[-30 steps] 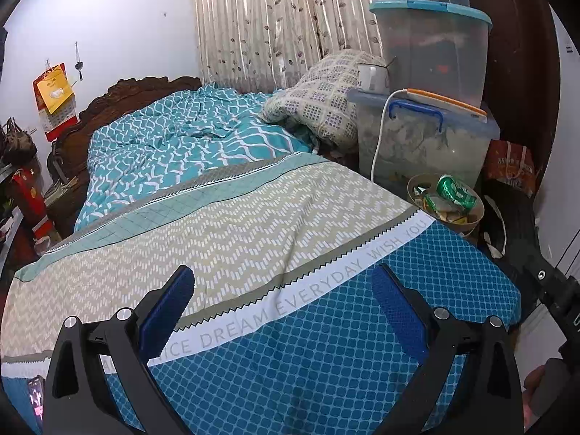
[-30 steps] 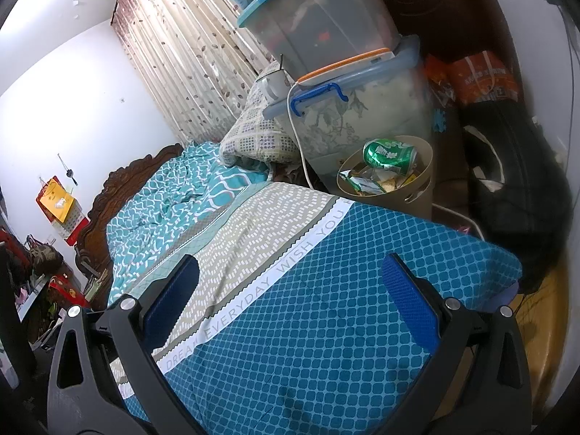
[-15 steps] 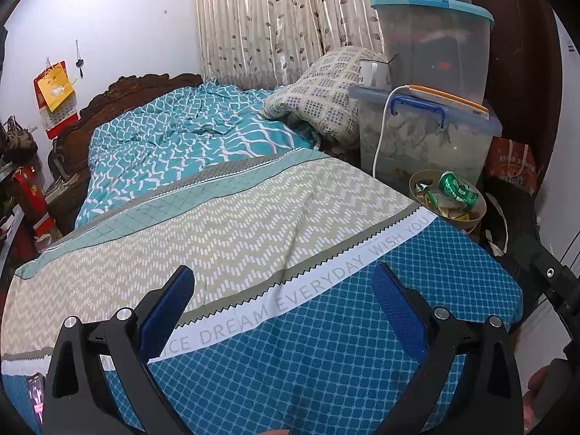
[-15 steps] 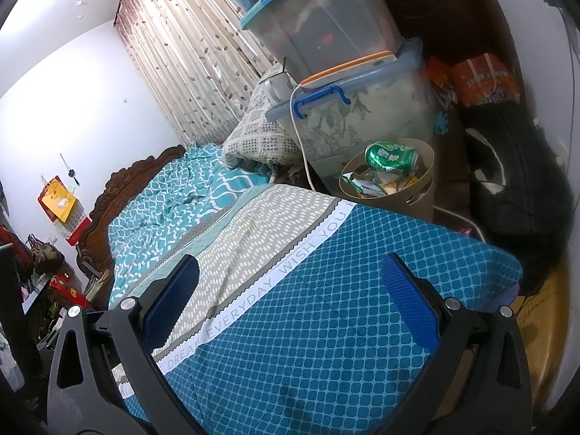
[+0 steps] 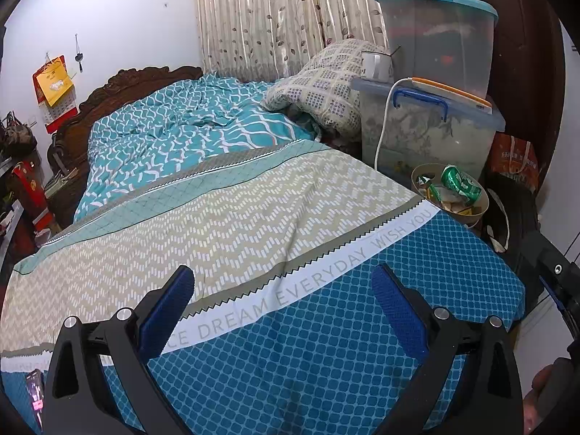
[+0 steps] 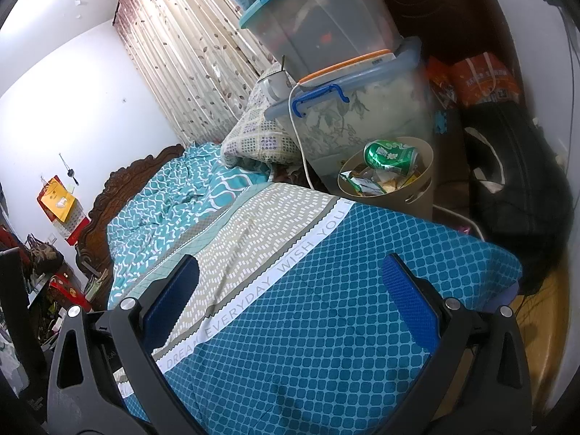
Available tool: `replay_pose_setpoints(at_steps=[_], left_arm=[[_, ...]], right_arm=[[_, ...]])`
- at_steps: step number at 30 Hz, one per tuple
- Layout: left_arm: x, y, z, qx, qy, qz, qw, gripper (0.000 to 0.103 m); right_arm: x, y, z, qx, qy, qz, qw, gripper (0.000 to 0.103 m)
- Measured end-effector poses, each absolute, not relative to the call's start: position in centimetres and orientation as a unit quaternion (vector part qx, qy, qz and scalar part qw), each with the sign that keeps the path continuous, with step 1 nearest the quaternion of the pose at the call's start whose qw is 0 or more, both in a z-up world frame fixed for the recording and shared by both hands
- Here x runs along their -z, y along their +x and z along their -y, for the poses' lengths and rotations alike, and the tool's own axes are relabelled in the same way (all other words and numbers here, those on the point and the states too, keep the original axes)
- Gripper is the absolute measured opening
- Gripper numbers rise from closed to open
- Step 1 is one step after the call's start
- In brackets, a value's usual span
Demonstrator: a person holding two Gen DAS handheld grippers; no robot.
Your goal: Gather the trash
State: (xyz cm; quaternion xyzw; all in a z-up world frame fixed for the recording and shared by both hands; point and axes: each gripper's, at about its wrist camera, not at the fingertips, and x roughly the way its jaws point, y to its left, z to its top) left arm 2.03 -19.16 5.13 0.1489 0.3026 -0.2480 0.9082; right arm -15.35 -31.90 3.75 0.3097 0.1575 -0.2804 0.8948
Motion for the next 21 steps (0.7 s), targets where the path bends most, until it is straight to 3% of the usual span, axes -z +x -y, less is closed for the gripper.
replay_pose_setpoints(at_steps=[21], left_arm=[[-4.55,2.02,19.32,0.249,0.157,-0.308,0.905,0.094]], right_arm=[[-3.54,-15.62,31.88,0.284,0.310,-0.153,0.894,0.100]])
